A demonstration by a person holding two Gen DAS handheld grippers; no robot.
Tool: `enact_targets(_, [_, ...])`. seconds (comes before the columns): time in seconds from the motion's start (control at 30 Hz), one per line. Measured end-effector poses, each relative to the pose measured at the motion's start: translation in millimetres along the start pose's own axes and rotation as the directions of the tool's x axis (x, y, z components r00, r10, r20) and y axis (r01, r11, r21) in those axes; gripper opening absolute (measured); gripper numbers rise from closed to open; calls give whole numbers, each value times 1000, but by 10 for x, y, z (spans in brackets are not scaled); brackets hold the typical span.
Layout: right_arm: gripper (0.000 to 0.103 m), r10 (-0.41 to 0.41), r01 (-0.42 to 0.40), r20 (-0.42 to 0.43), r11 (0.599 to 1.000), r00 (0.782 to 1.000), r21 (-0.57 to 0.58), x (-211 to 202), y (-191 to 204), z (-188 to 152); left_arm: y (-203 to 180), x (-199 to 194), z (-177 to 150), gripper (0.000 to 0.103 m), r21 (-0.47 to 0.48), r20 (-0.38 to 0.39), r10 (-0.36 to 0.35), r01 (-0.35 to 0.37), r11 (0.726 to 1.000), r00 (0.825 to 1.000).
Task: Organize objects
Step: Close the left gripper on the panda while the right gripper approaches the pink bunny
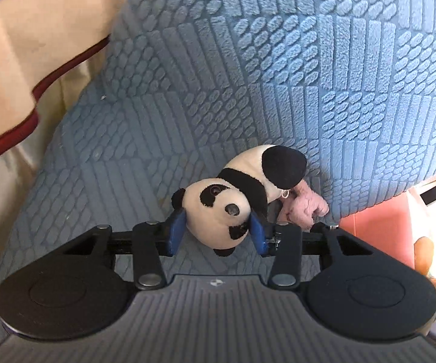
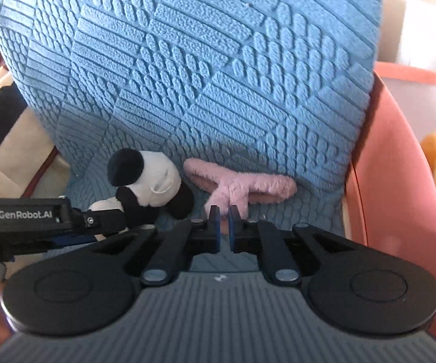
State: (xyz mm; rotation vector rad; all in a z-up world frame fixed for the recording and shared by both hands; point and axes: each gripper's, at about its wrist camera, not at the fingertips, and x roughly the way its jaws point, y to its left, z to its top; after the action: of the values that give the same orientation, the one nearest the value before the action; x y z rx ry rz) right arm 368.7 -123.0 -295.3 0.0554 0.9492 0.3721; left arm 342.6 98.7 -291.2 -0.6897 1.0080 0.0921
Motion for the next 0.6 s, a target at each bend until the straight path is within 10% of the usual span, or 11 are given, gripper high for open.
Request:
enact_targets(0.2, [16,8,-10,38,999,999,45,-230,-146,-112,175,-224,-53,50,-49,27,1,0,999,1000])
enact_targets(0.33, [50,3,-6,51,998,999,65,-162,-50,-95,211,-215,-50,50,-85,30,0,3,996,1000])
enact_targets(0.6, [59,10,-15,70,998,998,63,118,119,51,237,-301,-53,50,-79,22,0,2,997,1000])
